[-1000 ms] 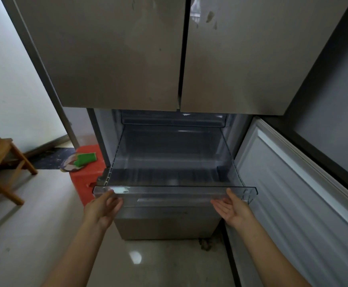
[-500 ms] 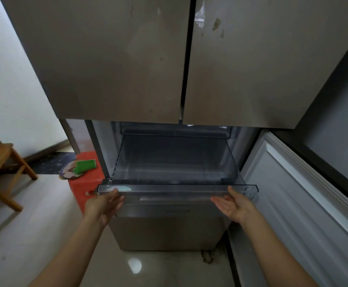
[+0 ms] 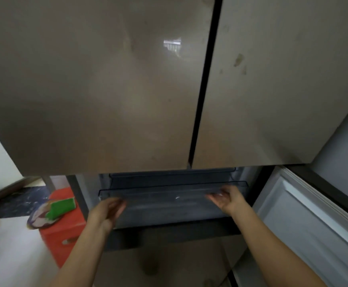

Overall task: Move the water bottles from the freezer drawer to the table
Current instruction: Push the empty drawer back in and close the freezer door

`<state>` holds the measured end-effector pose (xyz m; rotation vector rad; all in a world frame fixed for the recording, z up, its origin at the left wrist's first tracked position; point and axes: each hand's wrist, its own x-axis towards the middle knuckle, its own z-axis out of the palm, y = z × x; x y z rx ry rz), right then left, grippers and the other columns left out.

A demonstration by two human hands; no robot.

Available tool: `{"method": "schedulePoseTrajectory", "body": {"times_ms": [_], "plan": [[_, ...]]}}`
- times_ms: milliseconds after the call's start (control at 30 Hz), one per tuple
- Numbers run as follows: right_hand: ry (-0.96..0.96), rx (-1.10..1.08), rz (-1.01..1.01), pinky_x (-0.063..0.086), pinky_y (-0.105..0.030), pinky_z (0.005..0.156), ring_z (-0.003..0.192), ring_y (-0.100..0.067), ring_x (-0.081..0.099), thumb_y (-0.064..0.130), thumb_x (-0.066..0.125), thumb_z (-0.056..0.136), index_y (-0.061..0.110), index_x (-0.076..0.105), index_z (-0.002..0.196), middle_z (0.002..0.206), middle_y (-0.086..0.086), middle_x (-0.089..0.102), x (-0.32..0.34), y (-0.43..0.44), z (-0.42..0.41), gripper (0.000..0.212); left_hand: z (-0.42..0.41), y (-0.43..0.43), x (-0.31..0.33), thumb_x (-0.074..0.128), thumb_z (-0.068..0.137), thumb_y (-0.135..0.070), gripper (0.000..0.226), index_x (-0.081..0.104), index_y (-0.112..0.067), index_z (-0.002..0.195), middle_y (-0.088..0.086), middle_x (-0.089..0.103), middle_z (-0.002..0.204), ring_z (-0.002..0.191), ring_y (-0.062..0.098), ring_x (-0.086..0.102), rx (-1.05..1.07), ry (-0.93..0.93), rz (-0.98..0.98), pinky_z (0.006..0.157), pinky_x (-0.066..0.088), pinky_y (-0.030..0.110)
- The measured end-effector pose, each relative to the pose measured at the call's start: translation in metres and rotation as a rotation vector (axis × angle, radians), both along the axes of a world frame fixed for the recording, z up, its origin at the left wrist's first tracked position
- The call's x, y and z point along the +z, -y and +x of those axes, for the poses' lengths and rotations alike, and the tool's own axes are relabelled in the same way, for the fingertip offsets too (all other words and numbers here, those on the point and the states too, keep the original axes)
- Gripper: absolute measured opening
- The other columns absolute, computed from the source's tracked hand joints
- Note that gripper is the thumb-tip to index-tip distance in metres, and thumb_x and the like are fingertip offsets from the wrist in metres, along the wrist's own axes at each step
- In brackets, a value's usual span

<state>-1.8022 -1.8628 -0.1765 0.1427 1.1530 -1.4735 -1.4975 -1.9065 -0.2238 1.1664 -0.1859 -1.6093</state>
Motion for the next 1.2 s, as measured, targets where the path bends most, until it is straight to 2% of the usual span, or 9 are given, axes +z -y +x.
{"method": "schedulePoseTrajectory", "body": {"times_ms": [100, 167, 367, 467, 533, 633, 733, 900, 1200], "plan": [[0.022, -0.074, -0.046, 0.022, -0.059, 0.104, 0.134, -0.047, 0.025, 0.013, 0.036, 0.100, -0.004, 0.047, 0.109, 0.148, -0.026, 0.023, 0.001, 0.022, 0.006, 0.023, -0.001, 0.021, 0.004, 0.034, 0.092, 0.008, 0.023, 0.051, 0.000, 0.080, 0.011, 0.065, 0.051, 0.047, 0.020, 0.065, -0.022, -0.073, -0.054, 0.053, 0.056, 0.024], [0.030, -0.101, -0.094, 0.027, -0.060, 0.102, 0.133, -0.047, 0.027, 0.015, 0.038, 0.099, 0.000, 0.049, 0.103, 0.148, -0.028, 0.023, -0.002, 0.033, 0.009, 0.019, -0.002, 0.034, 0.004, 0.031, 0.090, 0.012, 0.025, 0.050, 0.000, 0.079, 0.018, 0.061, 0.070, 0.069, 0.026, 0.060, 0.012, -0.120, -0.094, 0.071, 0.058, 0.033], [0.046, -0.146, -0.182, 0.030, -0.059, 0.105, 0.133, -0.047, 0.025, 0.003, 0.035, 0.093, 0.005, 0.046, 0.078, 0.145, -0.028, 0.024, -0.009, 0.050, 0.010, 0.018, -0.014, 0.043, 0.007, 0.026, 0.078, 0.018, 0.062, 0.049, -0.014, 0.030, 0.003, 0.048, 0.039, 0.065, 0.018, 0.044, 0.062, -0.213, -0.214, 0.083, 0.053, 0.041], [0.013, -0.123, -0.189, 0.038, -0.056, 0.099, 0.129, -0.046, 0.032, 0.000, 0.034, 0.092, -0.002, 0.053, 0.091, 0.142, -0.028, 0.031, -0.014, 0.050, 0.009, 0.019, -0.016, 0.036, 0.003, 0.035, 0.070, 0.014, 0.031, 0.052, -0.010, 0.060, 0.008, 0.053, 0.068, 0.075, 0.021, 0.050, 0.010, -0.216, -0.211, 0.072, 0.056, 0.032], [-0.059, -0.083, -0.142, 0.052, -0.046, 0.079, 0.118, -0.045, 0.042, 0.002, 0.036, 0.093, 0.002, 0.047, 0.076, 0.135, -0.026, 0.038, -0.010, 0.047, 0.016, 0.020, -0.021, 0.030, -0.001, 0.034, 0.086, 0.008, 0.025, 0.050, -0.010, 0.078, 0.010, 0.053, 0.083, 0.080, 0.021, 0.053, -0.076, -0.082, -0.167, 0.080, 0.051, 0.034], [-0.291, 0.075, -0.027, 0.051, -0.035, 0.051, 0.085, -0.037, 0.055, 0.008, 0.040, 0.095, 0.004, 0.048, 0.083, 0.103, -0.022, 0.051, 0.002, 0.030, 0.024, 0.015, -0.036, 0.016, -0.003, 0.038, 0.094, -0.003, 0.017, 0.054, -0.007, 0.093, 0.010, 0.056, 0.088, 0.080, 0.021, 0.054, -0.320, 0.162, -0.124, 0.077, 0.044, 0.034], [-0.596, 0.266, 0.030, 0.046, -0.031, 0.066, 0.075, -0.022, 0.056, 0.011, 0.044, 0.094, 0.009, 0.051, 0.103, 0.087, -0.010, 0.055, 0.013, -0.002, 0.015, 0.011, -0.049, 0.007, 0.001, 0.040, 0.095, -0.010, 0.018, 0.058, -0.008, 0.094, 0.009, 0.059, 0.096, 0.089, 0.023, 0.056, -0.587, 0.375, -0.210, 0.073, 0.044, 0.035], [-1.069, 0.590, 0.118, 0.047, -0.025, 0.076, 0.080, -0.015, 0.064, 0.009, 0.043, 0.094, 0.017, 0.058, 0.096, 0.095, -0.004, 0.064, 0.054, -0.083, -0.016, 0.016, -0.080, -0.004, 0.021, 0.040, 0.096, -0.013, 0.022, 0.057, -0.011, 0.109, 0.008, 0.059, 0.105, 0.103, 0.023, 0.053, -0.896, 0.636, -0.422, 0.086, 0.040, 0.034], [-1.785, 0.211, 0.292, 0.039, -0.024, 0.082, 0.093, -0.019, 0.057, 0.010, 0.058, 0.088, 0.009, 0.064, 0.107, 0.104, -0.010, 0.065, 0.135, -0.220, -0.079, 0.020, -0.106, -0.050, 0.043, 0.049, 0.092, -0.013, 0.021, 0.060, -0.008, 0.110, 0.007, 0.057, 0.110, 0.101, 0.017, 0.050, -0.942, 0.901, -0.712, 0.091, 0.036, 0.030]]}}
